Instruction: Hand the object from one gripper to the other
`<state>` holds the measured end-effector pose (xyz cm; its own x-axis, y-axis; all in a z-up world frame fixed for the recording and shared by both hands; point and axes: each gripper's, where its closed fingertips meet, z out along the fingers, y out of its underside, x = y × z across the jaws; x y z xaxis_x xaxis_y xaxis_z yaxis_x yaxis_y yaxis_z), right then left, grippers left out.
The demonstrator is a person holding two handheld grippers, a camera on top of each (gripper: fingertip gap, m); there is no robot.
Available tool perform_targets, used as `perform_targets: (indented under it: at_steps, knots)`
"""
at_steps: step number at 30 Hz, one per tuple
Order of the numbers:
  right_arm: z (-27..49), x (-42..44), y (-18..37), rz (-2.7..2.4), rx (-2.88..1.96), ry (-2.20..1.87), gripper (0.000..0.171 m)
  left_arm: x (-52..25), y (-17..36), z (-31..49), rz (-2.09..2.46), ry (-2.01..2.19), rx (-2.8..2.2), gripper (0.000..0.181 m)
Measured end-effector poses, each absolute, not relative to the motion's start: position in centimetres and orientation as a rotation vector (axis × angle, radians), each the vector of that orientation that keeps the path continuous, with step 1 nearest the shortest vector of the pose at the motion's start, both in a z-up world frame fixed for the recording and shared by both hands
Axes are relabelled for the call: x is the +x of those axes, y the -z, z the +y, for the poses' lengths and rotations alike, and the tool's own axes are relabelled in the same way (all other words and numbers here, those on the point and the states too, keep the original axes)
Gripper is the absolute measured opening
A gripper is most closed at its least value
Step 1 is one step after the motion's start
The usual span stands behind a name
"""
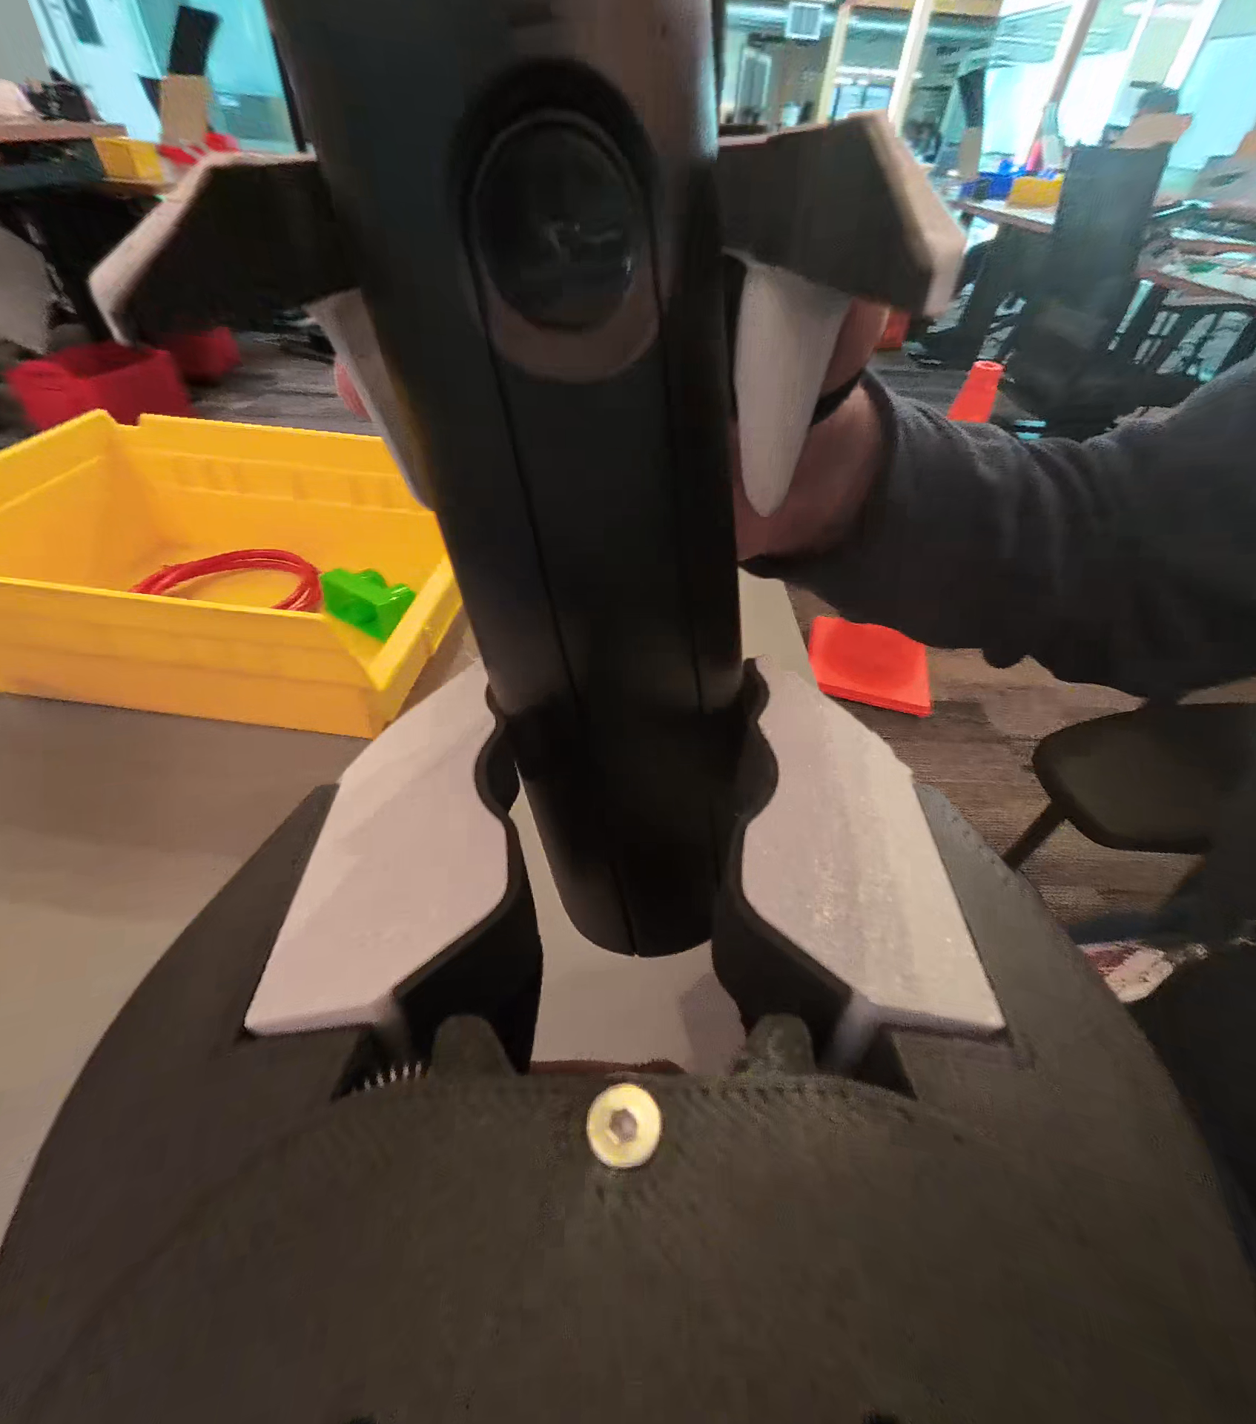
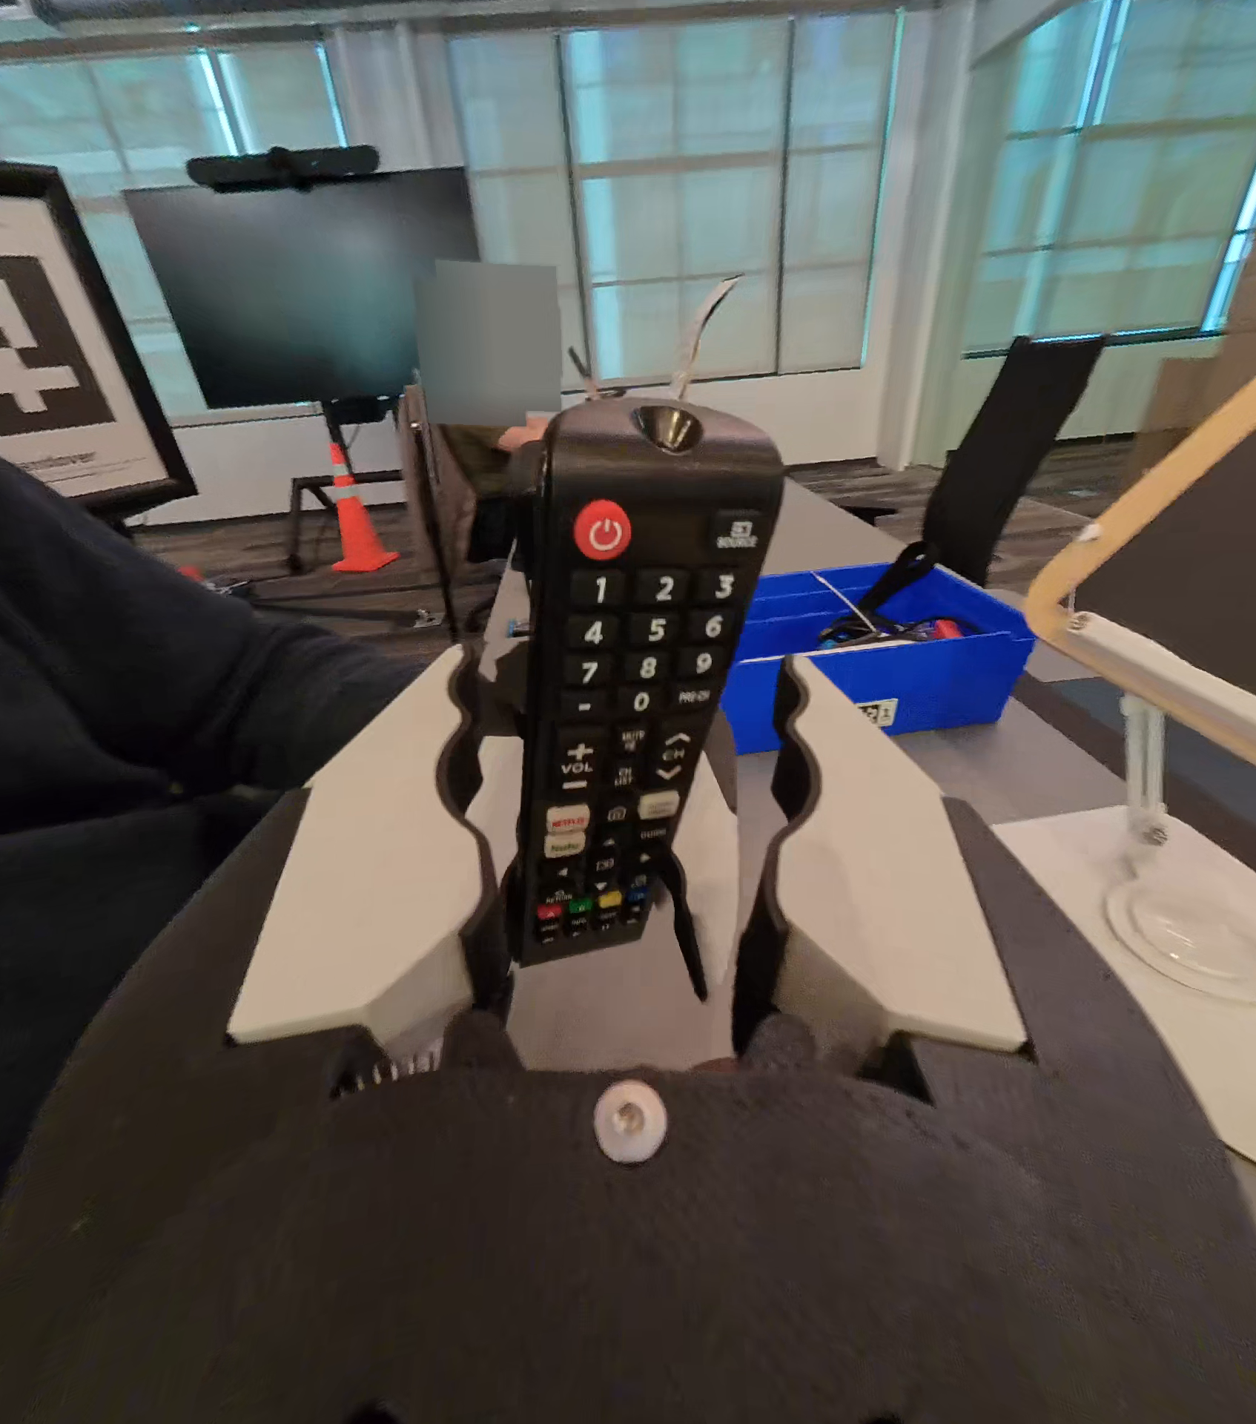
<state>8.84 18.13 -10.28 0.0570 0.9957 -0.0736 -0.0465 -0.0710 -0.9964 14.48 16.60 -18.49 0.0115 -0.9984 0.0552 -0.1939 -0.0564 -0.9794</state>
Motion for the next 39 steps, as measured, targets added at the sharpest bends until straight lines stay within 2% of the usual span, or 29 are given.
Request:
perform_targets:
  at_steps: [2, 11, 12, 15, 17, 22, 26, 27, 29, 32, 35, 39]
  knots:
    - [17.5, 8.4, 10.4, -1.140, -1.231, -1.290, 0.050, 14.7, 18.6, 16.1, 1.353, 1.191, -1.380, 0.055]
    - [19.4, 8.8, 10.4, -1.046, -1.265, -1.213, 0.047, 14.9, 18.9, 17.3, 1.327, 1.185, -1.401, 0.053]
    - [20.0, 9.2, 10.4, -1.018, -1.274, -1.183, 0.046, 14.8, 19.0, 17.9, 1.293, 1.157, -1.425, 0.058]
    - [21.7, 10.2, 10.1, -0.912, -1.308, -1.097, 0.046, 14.3, 19.4, 20.1, 1.166, 0.967, -1.496, 0.089]
    - [22.7, 10.8, 10.1, -0.847, -1.341, -1.027, 0.047, 13.8, 20.1, 21.4, 1.122, 0.707, -1.509, 0.093]
    - [23.5, 11.0, 10.3, -0.729, -1.393, -0.905, 0.046, 13.6, 20.8, 23.3, 1.017, 0.327, -1.520, 0.083]
    - [22.8, 10.4, 10.5, -0.692, -1.395, -0.865, 0.047, 13.5, 21.0, 24.2, 0.950, 0.201, -1.506, 0.053]
    - [22.6, 10.3, 10.5, -0.691, -1.389, -0.855, 0.047, 13.6, 20.9, 24.0, 0.948, 0.211, -1.491, 0.038]
    - [22.4, 10.4, 10.6, -0.687, -1.389, -0.857, 0.046, 13.5, 20.7, 23.9, 0.930, 0.218, -1.478, 0.033]
    - [22.0, 10.5, 10.4, -0.707, -1.367, -0.891, 0.048, 13.1, 20.6, 23.8, 0.903, 0.281, -1.498, 0.027]
    - [21.2, 10.6, 9.4, -0.766, -1.317, -0.941, 0.059, 13.6, 20.5, 23.0, 0.945, 0.461, -1.509, 0.026]
    - [19.8, 10.8, 8.5, -0.890, -1.254, -1.063, 0.064, 15.0, 19.7, 19.9, 1.056, 0.936, -1.486, 0.026]
